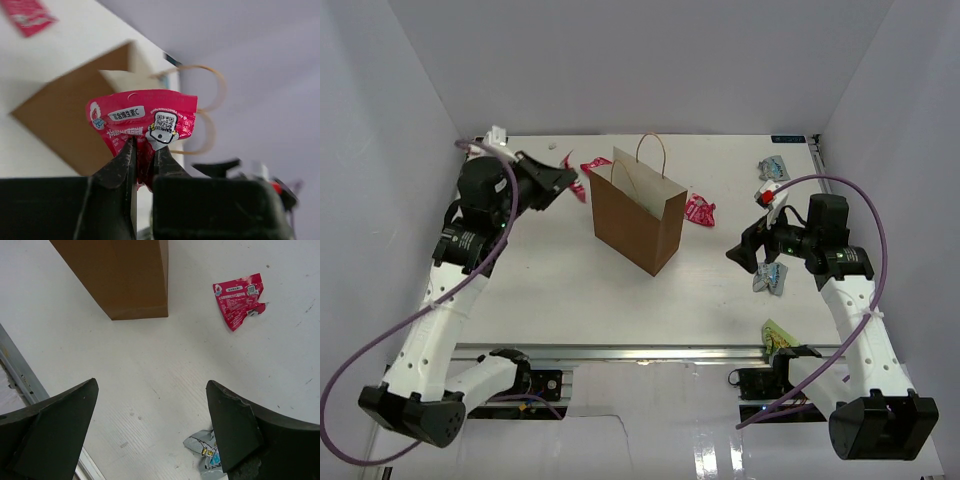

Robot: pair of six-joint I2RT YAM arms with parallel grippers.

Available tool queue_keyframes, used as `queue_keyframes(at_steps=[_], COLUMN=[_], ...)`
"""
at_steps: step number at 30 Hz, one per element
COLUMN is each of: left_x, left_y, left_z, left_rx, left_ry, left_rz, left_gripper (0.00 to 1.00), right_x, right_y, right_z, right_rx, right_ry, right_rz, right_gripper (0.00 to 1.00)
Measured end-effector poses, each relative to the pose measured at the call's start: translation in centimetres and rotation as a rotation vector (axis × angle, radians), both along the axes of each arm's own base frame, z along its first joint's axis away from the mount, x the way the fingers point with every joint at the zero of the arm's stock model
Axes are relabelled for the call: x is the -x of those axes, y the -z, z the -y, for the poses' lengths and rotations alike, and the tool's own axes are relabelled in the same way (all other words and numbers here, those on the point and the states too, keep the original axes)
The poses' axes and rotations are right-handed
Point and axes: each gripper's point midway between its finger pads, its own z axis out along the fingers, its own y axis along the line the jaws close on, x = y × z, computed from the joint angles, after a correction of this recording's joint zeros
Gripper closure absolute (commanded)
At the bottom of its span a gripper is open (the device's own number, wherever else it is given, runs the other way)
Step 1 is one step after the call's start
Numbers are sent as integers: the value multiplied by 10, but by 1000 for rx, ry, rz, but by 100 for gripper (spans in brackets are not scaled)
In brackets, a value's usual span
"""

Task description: Place the snacks into the paper bag

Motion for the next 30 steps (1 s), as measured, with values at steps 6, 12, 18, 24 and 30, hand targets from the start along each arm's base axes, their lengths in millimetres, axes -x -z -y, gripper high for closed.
queue_keyframes(at_steps=[6, 12, 18, 24, 30], left_x=[11, -9, -42, -51, -46], left_y=[-119, -123, -71, -39, -31], left_z=[122, 185, 198, 176, 162], left_rx=[81, 71, 13, -36, -47], left_ry=[299, 321, 199, 59, 8], left_rz=[242, 234, 91, -10, -51], left_gripper=[100, 100, 100, 100, 71], right_x=[-1, 3, 6, 6, 5], right_y=[1, 4, 3, 0, 2], right_z=[1, 2, 4, 7, 7], right_rx=[-3, -3, 0, 3, 5], right_ry=[6, 10, 21, 32, 35], right_rz=[-7, -6, 8, 20, 16], right_gripper=[5, 5, 5, 6, 5])
